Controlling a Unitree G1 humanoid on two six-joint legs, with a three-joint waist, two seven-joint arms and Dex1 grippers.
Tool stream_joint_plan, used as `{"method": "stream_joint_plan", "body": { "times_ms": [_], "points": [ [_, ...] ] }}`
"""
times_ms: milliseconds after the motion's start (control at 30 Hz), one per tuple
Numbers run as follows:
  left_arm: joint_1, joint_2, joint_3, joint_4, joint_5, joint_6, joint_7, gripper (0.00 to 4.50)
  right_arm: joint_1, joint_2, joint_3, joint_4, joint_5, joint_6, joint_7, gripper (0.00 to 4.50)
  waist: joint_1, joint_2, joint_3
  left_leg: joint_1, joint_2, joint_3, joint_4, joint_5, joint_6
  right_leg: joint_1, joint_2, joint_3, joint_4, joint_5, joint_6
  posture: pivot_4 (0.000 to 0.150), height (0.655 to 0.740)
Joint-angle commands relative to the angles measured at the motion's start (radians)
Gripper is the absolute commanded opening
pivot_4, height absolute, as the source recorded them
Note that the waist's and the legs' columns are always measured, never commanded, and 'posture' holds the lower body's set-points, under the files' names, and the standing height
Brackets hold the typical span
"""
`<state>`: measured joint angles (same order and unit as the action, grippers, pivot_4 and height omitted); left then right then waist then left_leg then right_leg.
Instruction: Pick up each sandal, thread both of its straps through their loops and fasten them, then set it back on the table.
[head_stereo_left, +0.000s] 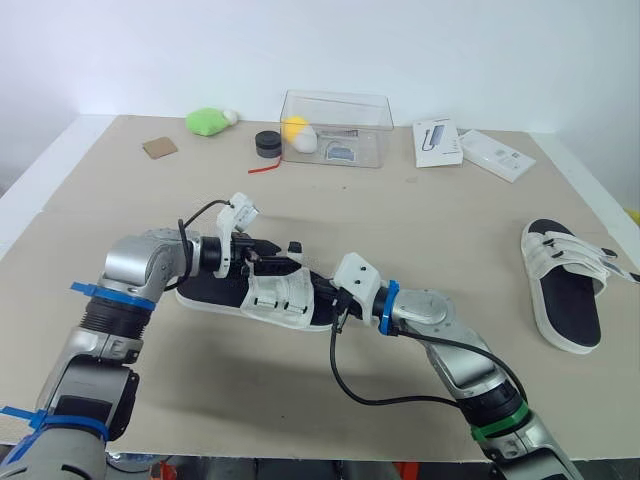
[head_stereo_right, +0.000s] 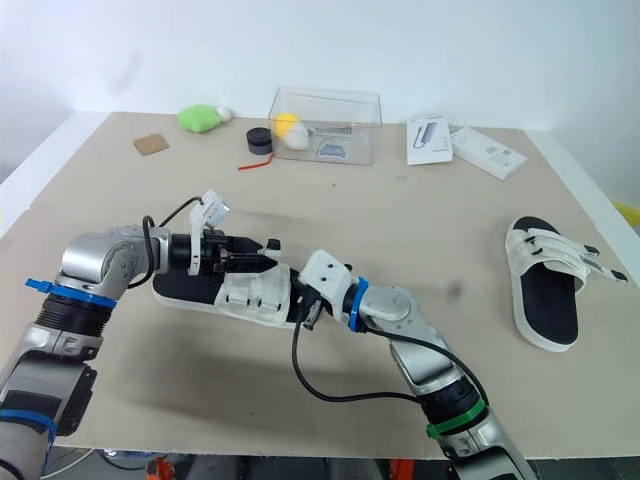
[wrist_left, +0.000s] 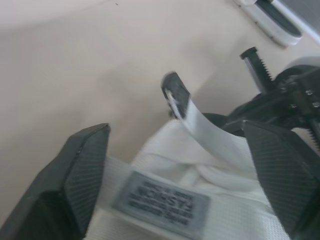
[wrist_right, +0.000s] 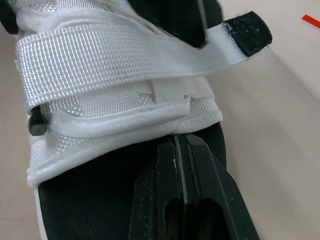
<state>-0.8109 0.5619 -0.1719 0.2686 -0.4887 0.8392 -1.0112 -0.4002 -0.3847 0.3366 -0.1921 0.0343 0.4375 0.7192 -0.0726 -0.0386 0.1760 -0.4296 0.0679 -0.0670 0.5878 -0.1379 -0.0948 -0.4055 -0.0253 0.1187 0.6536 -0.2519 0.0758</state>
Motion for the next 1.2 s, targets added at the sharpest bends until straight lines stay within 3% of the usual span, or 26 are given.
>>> {"method": "stream_joint_plan", "body": {
  "times_ms": [33, 233, 333, 467, 633, 800, 833, 900, 933, 967, 1000, 1033, 1067, 1167, 1200],
  "points": [
    [-0.055, 0.001, -0.026, 0.028, 0.073, -0.114, -0.043, 4.42, 0.017, -0.012, 0.021, 0.033, -0.012, 0.020, 0.011, 0.00, 0.000, 0.000, 0.000, 0.000, 0.000, 0.000, 0.000, 0.000, 0.000, 0.000, 0.000, 0.000, 0.000, 0.000, 0.000, 0.150, 0.7400],
    [-0.065, 0.010, -0.125, 0.072, 0.222, -0.320, -0.140, 4.42, 0.016, -0.013, 0.020, 0.032, -0.012, 0.020, 0.010, 0.00, 0.000, 0.000, 0.000, 0.000, 0.000, 0.000, 0.000, 0.000, 0.000, 0.000, 0.000, 0.000, 0.000, 0.000, 0.000, 0.150, 0.7400],
    [-0.046, 0.031, -0.212, 0.107, 0.359, -0.496, -0.166, 4.42, 0.015, -0.012, 0.019, 0.030, -0.012, 0.022, 0.009, 0.00, 0.000, 0.000, 0.000, 0.000, 0.000, 0.000, 0.000, 0.000, 0.000, 0.000, 0.000, 0.000, 0.000, 0.000, 0.000, 0.150, 0.7400],
    [-0.061, 0.010, -0.216, 0.176, 0.418, -0.592, -0.165, 4.42, 0.015, -0.012, 0.017, 0.028, -0.012, 0.023, 0.006, 0.00, 0.000, 0.000, -0.001, 0.000, 0.000, 0.000, 0.000, 0.000, 0.000, 0.000, 0.000, 0.000, 0.000, -0.001, -0.001, 0.150, 0.7400],
    [-0.075, -0.002, -0.171, 0.218, 0.403, -0.616, -0.171, 4.42, 0.024, -0.013, 0.001, 0.019, -0.011, 0.010, -0.008, 0.00, 0.000, 0.001, -0.002, 0.000, 0.000, 0.000, 0.000, 0.000, 0.000, 0.000, 0.000, 0.000, 0.000, -0.001, -0.001, 0.150, 0.7400],
    [-0.088, 0.018, 0.015, 0.149, 0.222, -0.524, -0.215, 4.42, 0.037, -0.005, -0.100, -0.039, 0.104, 0.036, 0.018, 0.00, 0.000, 0.001, -0.001, -0.002, 0.000, 0.000, 0.000, 0.000, 0.000, -0.001, 0.000, 0.000, 0.000, 0.000, 0.001, 0.150, 0.7400],
    [-0.075, 0.041, 0.055, 0.120, 0.185, -0.499, -0.233, 4.50, 0.038, -0.003, -0.136, -0.055, 0.148, 0.052, 0.027, 0.50, 0.000, 0.001, -0.001, -0.004, 0.000, -0.001, 0.000, 0.000, 0.000, -0.002, 0.000, 0.000, 0.000, 0.001, 0.004, 0.150, 0.7400],
    [-0.027, 0.100, 0.126, 0.056, 0.115, -0.436, -0.277, 4.50, 0.037, -0.007, -0.203, -0.088, 0.233, 0.092, 0.048, 0.88, -0.005, 0.003, 0.001, -0.005, 0.000, -0.001, 0.000, 0.000, 0.000, -0.003, 0.000, -0.001, 0.000, 0.001, 0.004, 0.150, 0.7400],
    [0.000, 0.124, 0.141, 0.024, 0.096, -0.416, -0.295, 4.50, 0.037, -0.013, -0.224, -0.100, 0.262, 0.105, 0.057, 1.47, -0.007, 0.004, 0.001, -0.007, 0.000, -0.001, 0.000, 0.000, 0.000, -0.005, 0.000, -0.001, 0.000, 0.001, 0.004, 0.150, 0.7400],
    [0.038, 0.156, 0.148, -0.014, 0.084, -0.412, -0.325, 4.50, 0.035, -0.019, -0.248, -0.111, 0.290, 0.114, 0.066, 1.79, -0.007, 0.005, 0.002, -0.007, 0.000, -0.002, 0.000, 0.000, 0.001, -0.005, 0.000, -0.001, 0.001, 0.001, 0.004, 0.150, 0.7400],
    [0.102, 0.200, 0.162, -0.067, 0.077, -0.440, -0.365, 4.50, 0.029, -0.035, -0.283, -0.120, 0.336, 0.135, 0.088, 2.43, -0.007, 0.005, 0.002, -0.007, 0.000, -0.002, -0.001, -0.001, 0.001, -0.005, 0.000, -0.002, 0.002, -0.001, 0.004, 0.150, 0.7400],
    [0.148, 0.230, 0.173, -0.107, 0.071, -0.460, -0.392, 4.50, 0.025, -0.047, -0.308, -0.127, 0.370, 0.150, 0.103, 2.43, -0.005, 0.005, 0.002, -0.007, 0.000, -0.002, -0.001, -0.001, 0.001, -0.005, 0.000, -0.002, 0.002, -0.001, 0.004, 0.150, 0.7400],
    [0.183, 0.249, 0.193, -0.144, 0.056, -0.468, -0.410, 4.50, 0.017, -0.061, -0.339, -0.136, 0.417, 0.177, 0.123, 3.07, -0.005, 0.007, 0.003, -0.007, 0.000, -0.003, -0.001, -0.001, 0.002, -0.005, 0.000, -0.003, 0.003, -0.002, 0.003, 0.150, 0.7400],
    [0.249, 0.271, 0.217, -0.219, 0.052, -0.523, -0.417, 4.50, -0.003, -0.100, -0.393, -0.157, 0.521, 0.242, 0.159, 4.28, 0.005, 0.007, 0.005, -0.007, 0.000, -0.004, -0.001, -0.001, 0.002, -0.006, 0.000, -0.004, 0.005, -0.003, 0.001, 0.150, 0.7400],
    [0.275, 0.272, 0.205, -0.230, 0.099, -0.615, -0.410, 4.50, -0.014, -0.123, -0.404, -0.165, 0.556, 0.269, 0.177, 4.45, 0.010, 0.007, 0.005, -0.007, 0.000, -0.004, -0.001, -0.001, 0.002, -0.005, -0.001, -0.005, 0.005, -0.003, 0.001, 0.150, 0.7400]
  ]
}}
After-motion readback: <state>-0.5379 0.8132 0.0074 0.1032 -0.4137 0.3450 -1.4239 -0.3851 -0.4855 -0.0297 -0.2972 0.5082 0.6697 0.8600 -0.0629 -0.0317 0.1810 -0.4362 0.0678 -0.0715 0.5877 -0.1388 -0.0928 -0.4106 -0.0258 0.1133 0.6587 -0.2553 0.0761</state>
